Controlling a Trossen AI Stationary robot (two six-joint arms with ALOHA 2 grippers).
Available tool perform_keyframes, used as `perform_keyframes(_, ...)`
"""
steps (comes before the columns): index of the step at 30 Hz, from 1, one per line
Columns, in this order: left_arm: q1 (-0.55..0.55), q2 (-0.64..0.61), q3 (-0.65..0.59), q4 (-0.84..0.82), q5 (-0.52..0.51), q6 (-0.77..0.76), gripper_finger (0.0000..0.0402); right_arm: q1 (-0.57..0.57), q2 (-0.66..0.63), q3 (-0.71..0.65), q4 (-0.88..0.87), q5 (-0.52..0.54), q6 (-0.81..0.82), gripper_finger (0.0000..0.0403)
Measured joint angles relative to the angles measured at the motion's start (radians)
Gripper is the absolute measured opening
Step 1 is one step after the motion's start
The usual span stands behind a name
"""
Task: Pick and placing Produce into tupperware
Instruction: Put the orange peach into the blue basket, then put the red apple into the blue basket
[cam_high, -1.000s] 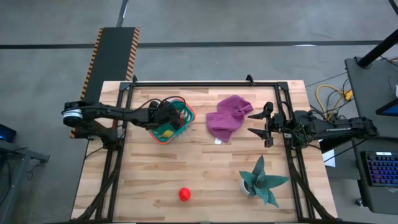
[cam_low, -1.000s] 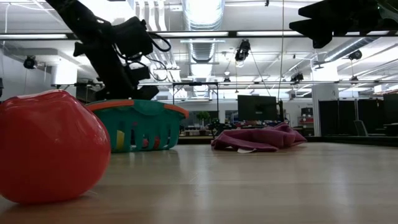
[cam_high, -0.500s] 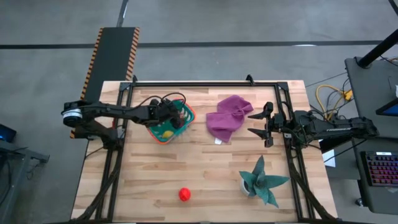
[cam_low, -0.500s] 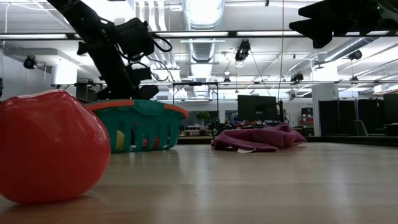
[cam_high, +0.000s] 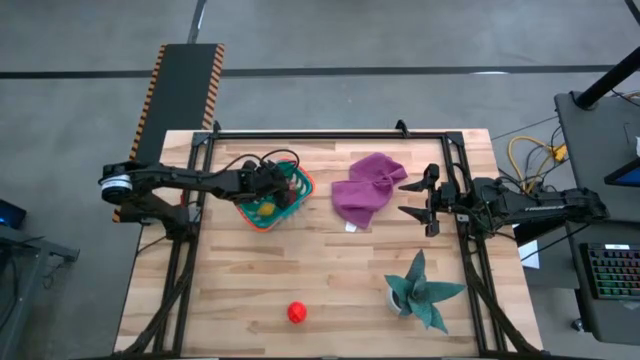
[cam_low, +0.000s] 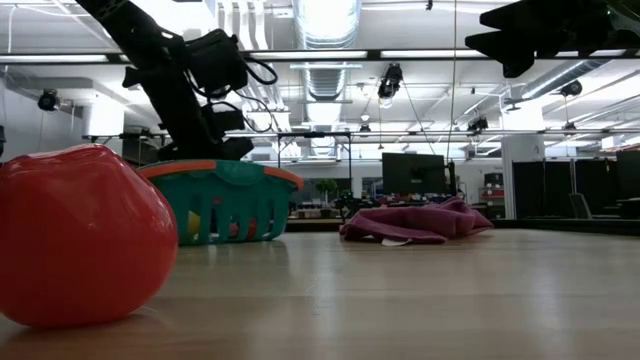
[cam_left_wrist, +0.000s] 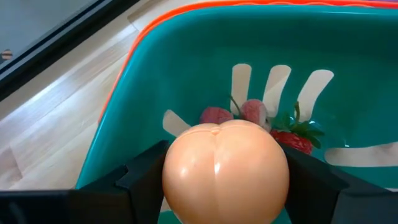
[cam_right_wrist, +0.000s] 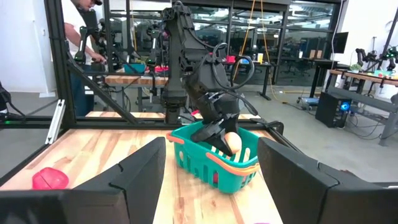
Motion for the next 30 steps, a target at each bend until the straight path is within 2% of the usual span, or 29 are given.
perform_keyframes(6,0.000,-0.001,0.000,0.002,0.061,0.061,0.0282,0.000,0.000,0.000,0.000,0.000,0.000,0.0247)
perform_keyframes(11,0.000,-0.002,0.000,0.005,0.047,0.078,0.0312,0.000,0.000,0.000,0.000,0.000,-0.001,0.0247)
perform_keyframes(16,0.001,-0.023,0.017,-0.001,0.037,0.106,0.0318,0.000,0.000,0.000,0.000,0.000,-0.003,0.0247)
perform_keyframes(23,-0.007,-0.131,0.096,0.001,0.053,0.218,0.0318,0.000,0.000,0.000,0.000,0.000,-0.002,0.0247)
perform_keyframes(26,-0.019,-0.182,0.134,0.010,0.129,0.264,0.0318,0.000,0.000,0.000,0.000,0.000,-0.001,0.0247)
perform_keyframes(30,-0.057,-0.242,0.159,0.067,0.306,0.332,0.0318,0.000,0.000,0.000,0.000,0.000,0.000,0.0247)
